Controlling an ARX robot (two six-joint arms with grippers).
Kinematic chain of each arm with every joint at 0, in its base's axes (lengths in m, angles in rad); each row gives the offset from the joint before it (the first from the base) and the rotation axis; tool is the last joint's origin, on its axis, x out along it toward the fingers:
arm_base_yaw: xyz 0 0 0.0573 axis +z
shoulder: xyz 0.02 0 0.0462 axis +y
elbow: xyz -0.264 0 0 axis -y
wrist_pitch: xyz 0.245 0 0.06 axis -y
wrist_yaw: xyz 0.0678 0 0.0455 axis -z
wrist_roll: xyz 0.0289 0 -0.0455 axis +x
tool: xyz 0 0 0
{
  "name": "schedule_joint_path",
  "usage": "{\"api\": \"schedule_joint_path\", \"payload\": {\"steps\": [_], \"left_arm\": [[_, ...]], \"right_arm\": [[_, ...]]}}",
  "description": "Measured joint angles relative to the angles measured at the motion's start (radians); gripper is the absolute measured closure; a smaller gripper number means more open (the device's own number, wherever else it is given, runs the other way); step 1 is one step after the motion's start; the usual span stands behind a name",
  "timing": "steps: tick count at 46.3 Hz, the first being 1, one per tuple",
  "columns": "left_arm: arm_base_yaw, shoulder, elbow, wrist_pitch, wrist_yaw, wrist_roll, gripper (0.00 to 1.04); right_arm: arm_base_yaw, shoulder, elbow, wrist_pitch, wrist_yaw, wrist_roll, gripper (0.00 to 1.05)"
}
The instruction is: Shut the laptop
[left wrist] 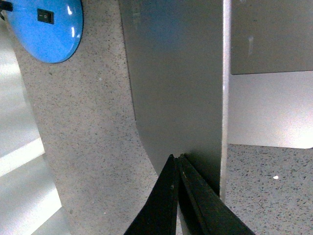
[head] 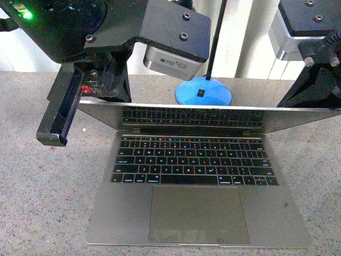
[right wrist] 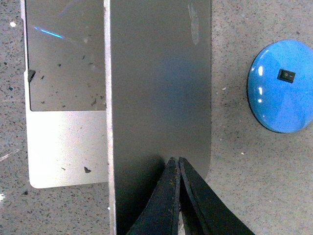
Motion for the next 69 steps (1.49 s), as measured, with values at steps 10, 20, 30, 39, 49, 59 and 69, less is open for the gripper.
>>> {"api": "schedule_joint_path", "payload": {"steps": [10, 20, 30, 39, 49, 59, 69], "left_arm": [[-0.008, 0.0, -0.027, 0.015, 0.003, -0.003, 1.01], [-0.024, 0.0, -0.063, 0.041, 0.01, -0.019, 1.01], [-0.035, 0.0, -0.101, 0.066, 0.018, -0.023, 1.01], [-0.04, 0.005, -0.122, 0.09, 0.023, -0.031, 1.01], [-0.058, 0.027, -0.158, 0.132, 0.034, -0.049, 1.01], [-0.069, 0.042, -0.192, 0.172, 0.043, -0.069, 1.01], [-0.089, 0.064, -0.241, 0.204, 0.045, -0.076, 1.01]], "right_arm": [[-0.001, 0.0, -0.014, 0.002, -0.003, 0.009, 1.02], [-0.001, 0.0, -0.054, 0.029, -0.015, 0.021, 1.02], [-0.001, 0.008, -0.088, 0.067, -0.022, 0.037, 1.02], [0.003, 0.018, -0.119, 0.101, -0.029, 0.046, 1.02], [0.014, 0.039, -0.174, 0.166, -0.043, 0.064, 1.02], [0.019, 0.061, -0.222, 0.217, -0.051, 0.081, 1.02], [0.025, 0.082, -0.265, 0.282, -0.067, 0.103, 1.02]]}}
